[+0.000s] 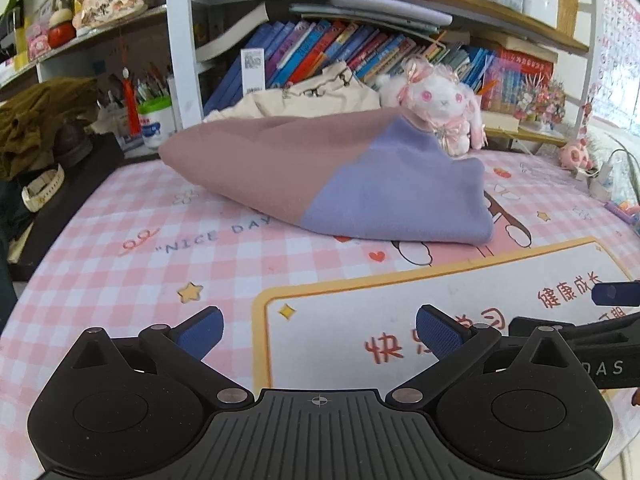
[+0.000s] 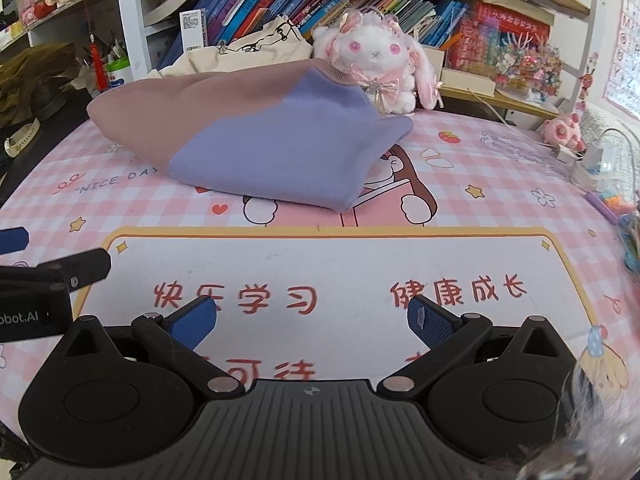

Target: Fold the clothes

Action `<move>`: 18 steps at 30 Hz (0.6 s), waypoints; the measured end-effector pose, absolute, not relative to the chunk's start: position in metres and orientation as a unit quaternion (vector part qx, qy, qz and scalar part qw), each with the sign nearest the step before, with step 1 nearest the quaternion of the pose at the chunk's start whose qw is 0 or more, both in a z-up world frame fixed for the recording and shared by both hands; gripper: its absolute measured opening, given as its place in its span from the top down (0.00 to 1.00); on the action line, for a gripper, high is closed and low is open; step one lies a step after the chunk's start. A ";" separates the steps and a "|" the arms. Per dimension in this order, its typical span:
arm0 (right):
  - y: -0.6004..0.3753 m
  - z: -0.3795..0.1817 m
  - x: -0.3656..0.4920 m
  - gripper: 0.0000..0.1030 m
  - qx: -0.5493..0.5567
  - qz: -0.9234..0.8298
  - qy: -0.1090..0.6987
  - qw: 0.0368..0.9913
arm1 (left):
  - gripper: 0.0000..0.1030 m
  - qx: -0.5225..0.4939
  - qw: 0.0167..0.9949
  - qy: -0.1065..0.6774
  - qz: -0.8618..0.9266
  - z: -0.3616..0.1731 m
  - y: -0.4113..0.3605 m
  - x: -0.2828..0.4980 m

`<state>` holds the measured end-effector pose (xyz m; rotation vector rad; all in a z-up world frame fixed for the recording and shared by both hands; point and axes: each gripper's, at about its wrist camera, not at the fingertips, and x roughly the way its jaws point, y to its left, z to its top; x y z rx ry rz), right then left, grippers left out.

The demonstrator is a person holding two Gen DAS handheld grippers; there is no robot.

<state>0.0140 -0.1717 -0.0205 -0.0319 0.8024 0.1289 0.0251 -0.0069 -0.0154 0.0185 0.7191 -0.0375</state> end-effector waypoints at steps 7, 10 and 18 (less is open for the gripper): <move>-0.203 -0.026 0.034 0.00 -0.018 0.129 0.395 0.909 | 0.00 -0.041 0.922 0.382 0.040 -0.017 -0.034 0.029; -0.223 -0.028 0.042 0.01 -0.011 0.148 0.398 0.906 | 0.00 -0.048 0.917 0.390 0.068 -0.018 -0.049 0.031; -0.281 -0.034 0.071 0.07 0.041 0.179 0.419 0.889 | 0.00 -0.030 0.912 0.397 0.099 -0.020 -0.097 0.032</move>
